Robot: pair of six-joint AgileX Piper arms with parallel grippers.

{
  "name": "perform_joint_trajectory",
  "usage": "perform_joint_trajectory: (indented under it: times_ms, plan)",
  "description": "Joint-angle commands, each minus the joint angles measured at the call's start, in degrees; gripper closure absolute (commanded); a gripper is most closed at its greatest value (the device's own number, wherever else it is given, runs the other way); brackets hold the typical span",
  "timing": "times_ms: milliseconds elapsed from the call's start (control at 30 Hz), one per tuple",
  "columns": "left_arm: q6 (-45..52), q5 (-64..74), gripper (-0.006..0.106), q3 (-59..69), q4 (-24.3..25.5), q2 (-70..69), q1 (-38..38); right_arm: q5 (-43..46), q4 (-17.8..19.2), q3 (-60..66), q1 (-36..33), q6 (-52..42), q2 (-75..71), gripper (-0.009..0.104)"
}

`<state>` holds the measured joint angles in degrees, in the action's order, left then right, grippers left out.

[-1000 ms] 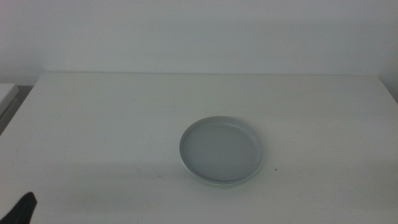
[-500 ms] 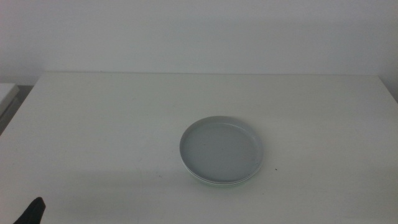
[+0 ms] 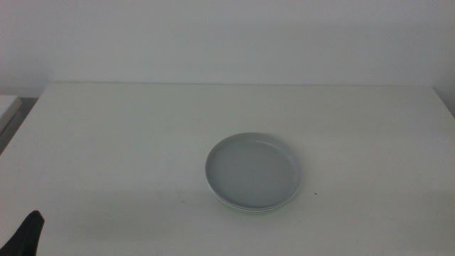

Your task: Stack the three bowls on top of each other.

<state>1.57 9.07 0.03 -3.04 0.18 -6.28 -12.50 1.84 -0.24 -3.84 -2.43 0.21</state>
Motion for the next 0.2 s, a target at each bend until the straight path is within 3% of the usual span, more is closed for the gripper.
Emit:
perform_joint_trajectory:
  times_ms: [0, 167]
  plan:
    - [-0.03, -0.81, 0.007, -0.03, -0.41, -0.18, 0.01, 0.52, 0.26, 0.24, 0.40, -0.18, -0.21, 0.002]
    - [-0.03, -0.94, 0.007, -0.03, -0.41, -0.18, 0.01, 0.52, 0.26, 0.24, 0.40, -0.18, -0.21, 0.002]
